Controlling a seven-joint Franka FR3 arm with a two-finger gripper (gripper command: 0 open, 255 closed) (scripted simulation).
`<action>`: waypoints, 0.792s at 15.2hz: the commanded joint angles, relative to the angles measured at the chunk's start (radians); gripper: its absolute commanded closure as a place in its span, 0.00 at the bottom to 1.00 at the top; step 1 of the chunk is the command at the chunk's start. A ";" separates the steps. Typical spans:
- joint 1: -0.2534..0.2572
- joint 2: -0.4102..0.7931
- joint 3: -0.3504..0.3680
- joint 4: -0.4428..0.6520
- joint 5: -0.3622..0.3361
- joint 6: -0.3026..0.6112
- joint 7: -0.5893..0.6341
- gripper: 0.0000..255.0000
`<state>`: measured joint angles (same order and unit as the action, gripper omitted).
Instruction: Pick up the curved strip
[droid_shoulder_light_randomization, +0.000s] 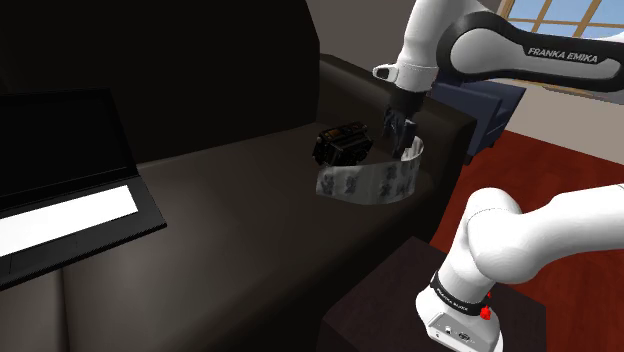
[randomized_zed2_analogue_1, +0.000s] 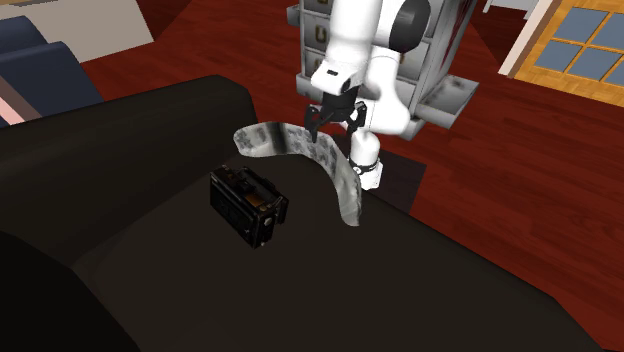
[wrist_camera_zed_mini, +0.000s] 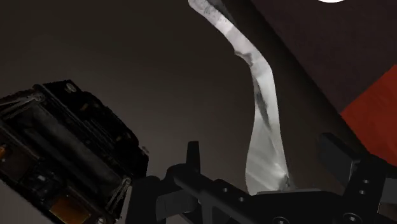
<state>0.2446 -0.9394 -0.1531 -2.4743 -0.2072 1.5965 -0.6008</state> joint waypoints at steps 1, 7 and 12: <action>0.068 -0.062 -0.031 -0.060 -0.050 -0.039 -0.200 0.00; 0.072 -0.089 -0.047 -0.142 -0.069 0.012 -0.212 0.00; 0.069 -0.097 -0.054 -0.180 -0.075 0.041 -0.208 1.00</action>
<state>0.3140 -1.0357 -0.2060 -2.6512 -0.2819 1.6358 -0.8089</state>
